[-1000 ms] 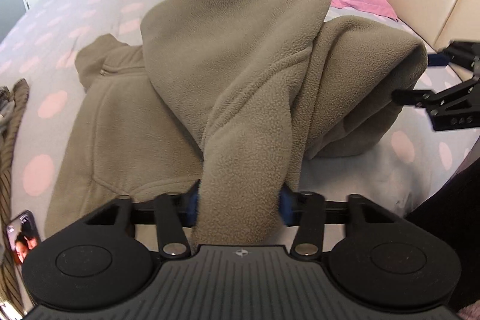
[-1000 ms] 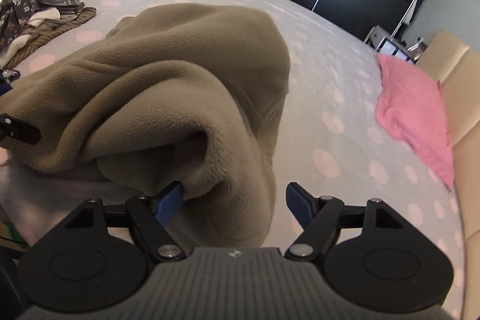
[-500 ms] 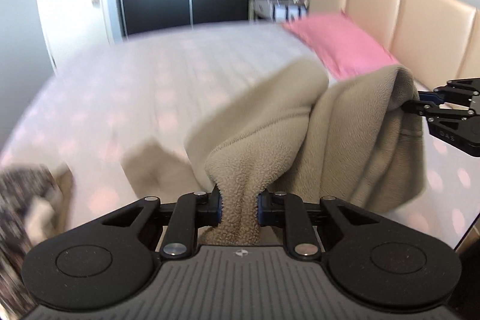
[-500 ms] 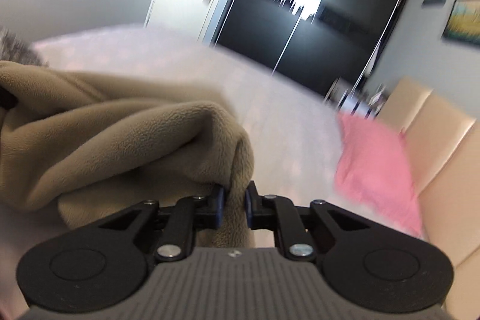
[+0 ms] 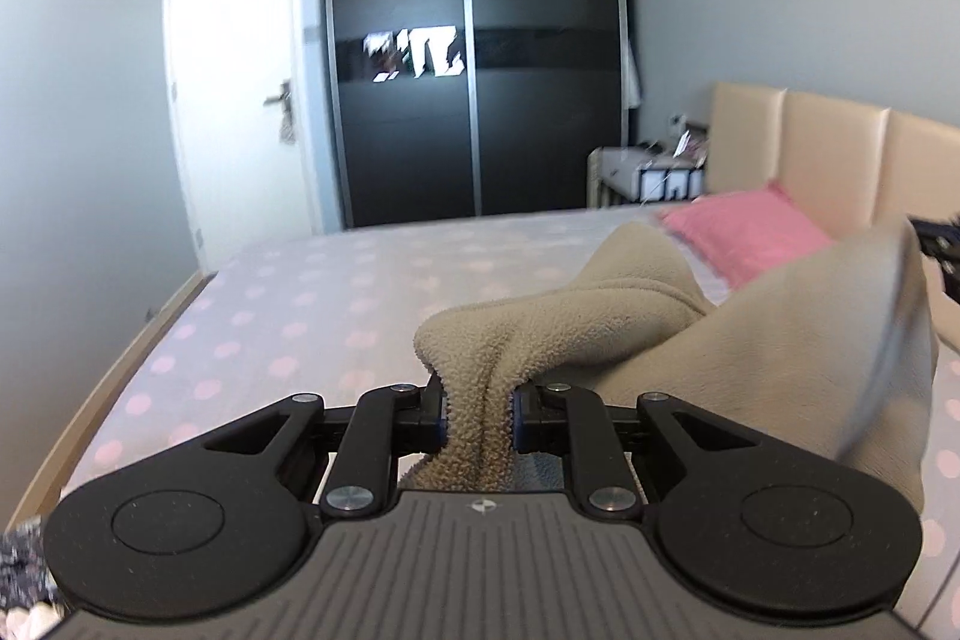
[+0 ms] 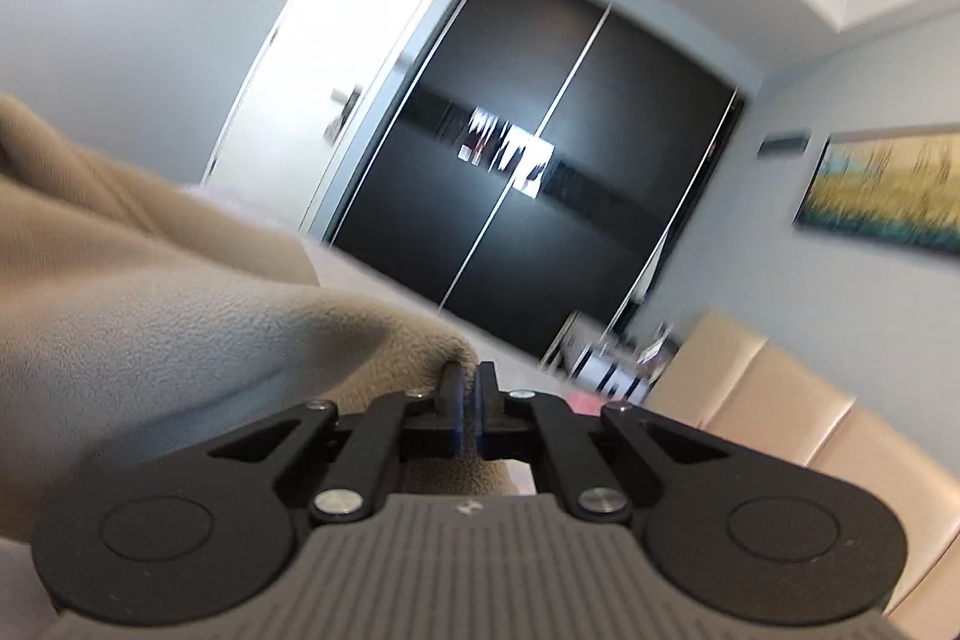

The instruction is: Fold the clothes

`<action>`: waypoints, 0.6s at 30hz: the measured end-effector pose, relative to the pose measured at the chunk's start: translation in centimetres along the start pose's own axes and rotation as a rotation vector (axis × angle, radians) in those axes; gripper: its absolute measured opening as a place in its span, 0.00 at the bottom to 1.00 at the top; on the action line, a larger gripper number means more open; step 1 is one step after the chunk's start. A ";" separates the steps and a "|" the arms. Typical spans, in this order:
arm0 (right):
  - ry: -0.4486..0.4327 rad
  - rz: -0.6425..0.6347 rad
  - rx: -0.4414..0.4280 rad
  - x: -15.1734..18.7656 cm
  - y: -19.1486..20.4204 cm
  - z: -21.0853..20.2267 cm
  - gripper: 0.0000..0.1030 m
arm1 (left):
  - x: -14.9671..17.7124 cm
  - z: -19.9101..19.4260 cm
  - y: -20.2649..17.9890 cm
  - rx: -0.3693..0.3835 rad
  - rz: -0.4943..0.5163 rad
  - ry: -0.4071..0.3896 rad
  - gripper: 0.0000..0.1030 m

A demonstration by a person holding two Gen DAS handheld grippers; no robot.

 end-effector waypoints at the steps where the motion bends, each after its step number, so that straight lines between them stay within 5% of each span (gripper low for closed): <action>1: 0.034 0.003 0.004 1.3 0.1 0.9 0.04 | 1.1 0.8 0.1 -0.007 0.000 0.024 0.15; 7: 0.206 0.024 0.005 8.8 0.7 3.7 0.06 | 9.0 5.7 -1.0 0.030 0.006 0.215 0.15; 9: 0.243 0.045 -0.014 10.6 0.7 3.3 0.19 | 11.3 6.6 -1.6 0.034 0.018 0.262 0.15; 11: 0.271 0.061 -0.034 12.5 0.7 2.4 0.34 | 12.8 6.3 -2.2 0.051 0.026 0.276 0.15; 18: 0.392 0.149 -0.167 17.7 4.4 -1.8 0.37 | 15.0 2.9 -5.5 0.192 -0.062 0.252 0.14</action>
Point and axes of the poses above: each gripper's, at about its wrist camera, not at the fingertips, and z roughly the way its jaws point, y to its left, x to its underside, the point moved 7 cm from there along z, roughly the way its jaws point, and after that the axes turned 11 degrees about z, right-handed, at the moved point
